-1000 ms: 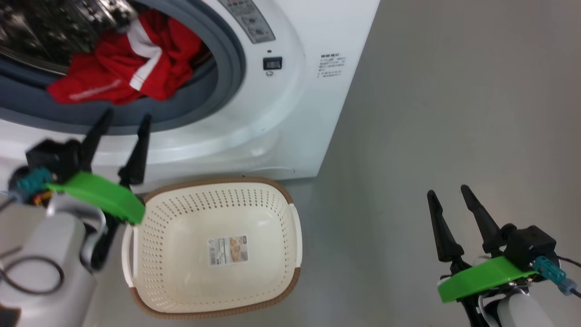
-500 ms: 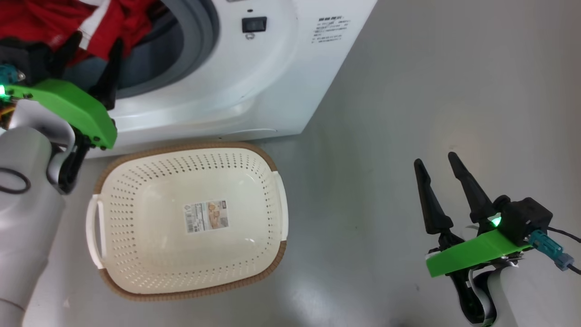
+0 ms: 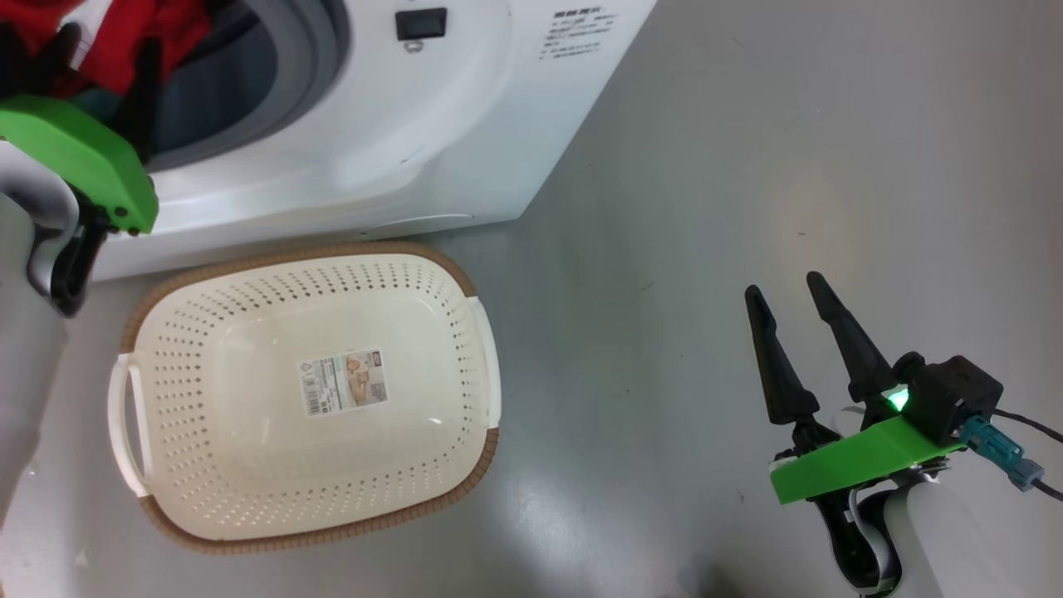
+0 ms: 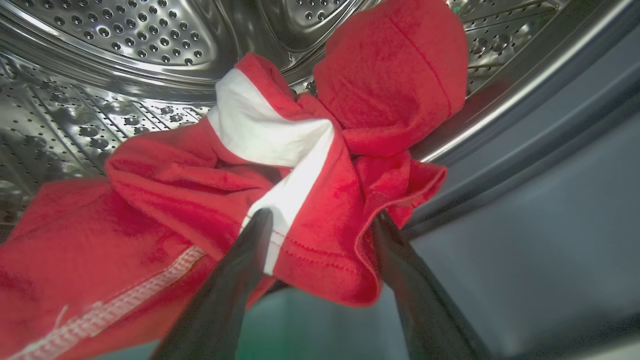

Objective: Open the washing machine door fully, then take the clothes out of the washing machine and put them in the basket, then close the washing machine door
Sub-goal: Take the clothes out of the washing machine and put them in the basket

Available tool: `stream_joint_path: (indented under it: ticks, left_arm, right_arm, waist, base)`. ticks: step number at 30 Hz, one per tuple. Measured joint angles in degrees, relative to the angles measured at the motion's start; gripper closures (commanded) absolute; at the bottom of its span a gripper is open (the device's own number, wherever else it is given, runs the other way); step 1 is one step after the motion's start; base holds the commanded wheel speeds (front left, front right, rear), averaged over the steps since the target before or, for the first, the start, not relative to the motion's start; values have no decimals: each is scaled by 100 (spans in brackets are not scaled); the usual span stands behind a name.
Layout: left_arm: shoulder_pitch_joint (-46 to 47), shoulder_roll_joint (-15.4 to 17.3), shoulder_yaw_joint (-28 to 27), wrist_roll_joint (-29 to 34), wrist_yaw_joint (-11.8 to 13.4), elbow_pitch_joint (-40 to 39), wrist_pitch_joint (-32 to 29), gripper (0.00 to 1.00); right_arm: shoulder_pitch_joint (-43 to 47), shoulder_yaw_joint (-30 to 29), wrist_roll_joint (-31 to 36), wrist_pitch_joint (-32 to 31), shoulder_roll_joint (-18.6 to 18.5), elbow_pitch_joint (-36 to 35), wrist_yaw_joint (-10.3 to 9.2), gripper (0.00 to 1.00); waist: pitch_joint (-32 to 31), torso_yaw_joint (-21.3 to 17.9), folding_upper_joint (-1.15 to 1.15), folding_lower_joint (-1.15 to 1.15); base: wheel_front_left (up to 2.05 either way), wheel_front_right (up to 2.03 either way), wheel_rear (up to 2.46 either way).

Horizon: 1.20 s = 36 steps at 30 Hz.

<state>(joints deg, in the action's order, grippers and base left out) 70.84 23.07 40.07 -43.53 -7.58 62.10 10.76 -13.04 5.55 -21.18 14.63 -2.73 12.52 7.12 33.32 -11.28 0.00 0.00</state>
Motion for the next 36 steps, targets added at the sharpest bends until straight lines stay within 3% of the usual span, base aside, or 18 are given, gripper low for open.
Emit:
stream_joint_path:
  ticks: [6, 7, 8, 9, 10, 11, 12, 25, 30, 36]
  left_arm:
    - [125, -1, 252, -134, 0, 222, -1, 0]
    - [135, 0, 299, -153, 0, 256, -1, 14]
    - [140, 0, 337, -154, 0, 283, -1, 14]
    - [142, -1, 369, -172, 0, 307, -1, 44]
    - [143, -1, 412, -203, 0, 331, -1, 63]
    - [143, 0, 456, -233, 0, 347, -1, 92]
    - [143, 0, 495, -269, 0, 361, -1, 100]
    - [125, -57, 604, -672, 0, 417, 343, 100]
    - [-14, -54, -25, -633, 9, -70, 355, 100]
    - [-906, -91, -1229, -9, 176, -1071, 355, 100]
  right_arm:
    - [-1, 33, -1, 0, 0, -26, 0, 0]
    - [-1, 40, -3, 0, 0, -26, 1, 0]
    - [-1, 43, -9, 0, 0, -27, 0, 0]
    - [-1, 44, -14, 0, 0, -30, 0, 0]
    - [-1, 45, -16, 0, 0, -31, 0, 0]
    - [-1, 46, -16, 0, 0, -33, 0, 0]
    - [-1, 47, -18, 0, 0, -33, 0, 0]
    - [1, -37, -38, 0, 0, -30, 0, 0]
    - [3, -76, -30, 0, 1, -24, 0, 0]
    - [24, -164, 27, 0, 0, 25, 1, 0]
  waist:
    - [36, -88, 0, 0]
    - [36, -99, 0, 0]
    - [35, -108, 0, 0]
    - [32, -114, 0, 0]
    - [27, -117, 0, 0]
    - [21, -120, 0, 0]
    - [16, -122, 0, 0]
    - [-183, 0, 0, 0]
    - [-335, 115, 0, 0]
    - [-566, 254, 0, 0]
  base:
    - [0, 0, 0]
    - [0, 0, 0]
    - [0, 0, 0]
    - [0, 0, 0]
    - [0, 0, 0]
    - [0, 0, 0]
    - [0, 0, 0]
    - [0, 0, 0]
    - [0, 0, 0]
    - [0, 0, 0]
